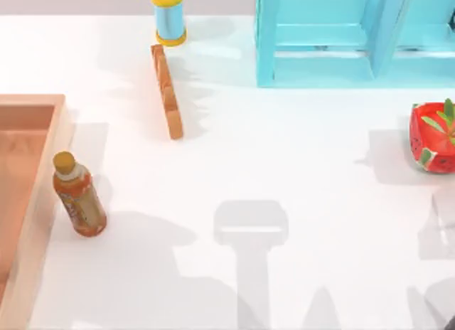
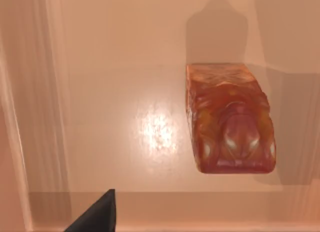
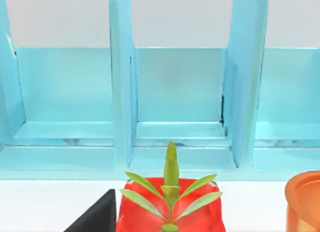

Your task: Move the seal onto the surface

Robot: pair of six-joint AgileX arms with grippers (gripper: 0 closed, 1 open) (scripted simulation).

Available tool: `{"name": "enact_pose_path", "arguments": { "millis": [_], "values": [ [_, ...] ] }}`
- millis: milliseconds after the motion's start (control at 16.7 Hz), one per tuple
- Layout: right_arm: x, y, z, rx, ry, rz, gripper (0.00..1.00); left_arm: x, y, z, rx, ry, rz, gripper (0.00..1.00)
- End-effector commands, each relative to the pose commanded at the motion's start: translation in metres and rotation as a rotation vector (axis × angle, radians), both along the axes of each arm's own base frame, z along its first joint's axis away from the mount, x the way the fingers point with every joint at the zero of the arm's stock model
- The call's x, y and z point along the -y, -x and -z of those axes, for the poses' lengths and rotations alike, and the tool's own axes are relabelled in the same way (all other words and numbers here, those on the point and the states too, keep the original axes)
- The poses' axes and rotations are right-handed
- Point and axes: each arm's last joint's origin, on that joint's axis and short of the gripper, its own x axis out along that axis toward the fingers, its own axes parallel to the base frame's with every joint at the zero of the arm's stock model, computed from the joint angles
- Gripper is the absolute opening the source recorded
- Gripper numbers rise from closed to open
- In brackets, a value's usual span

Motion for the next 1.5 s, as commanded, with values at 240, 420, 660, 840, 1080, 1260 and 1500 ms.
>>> {"name": "enact_pose_path", "arguments": {
  "millis": [240,420,660,840,1080,1260,1500],
  "values": [
    [0.0,0.0,0.0,0.0,0.0,0.0,1.0,0.001,0.0,0.004,0.001,0.0,0.002,1.0],
    [0.0,0.0,0.0,0.0,0.0,0.0,1.0,-0.001,-0.003,0.026,-0.001,0.0,-0.001,1.0],
    [0.0,0.0,0.0,0.0,0.0,0.0,1.0,-0.001,-0.004,0.068,0.0,0.0,0.0,1.0],
    [0.0,0.0,0.0,0.0,0.0,0.0,1.0,0.0,-0.001,0.092,-0.001,0.0,0.001,1.0],
    [0.0,0.0,0.0,0.0,0.0,0.0,1.0,0.0,0.0,0.1,0.0,0.0,0.0,1.0],
    [0.0,0.0,0.0,0.0,0.0,0.0,1.0,0.0,0.0,0.1,0.0,0.0,0.0,0.92],
    [0.0,0.0,0.0,0.0,0.0,0.0,1.0,0.0,0.0,0.1,0.0,0.0,0.0,0.62]
  ]
}}
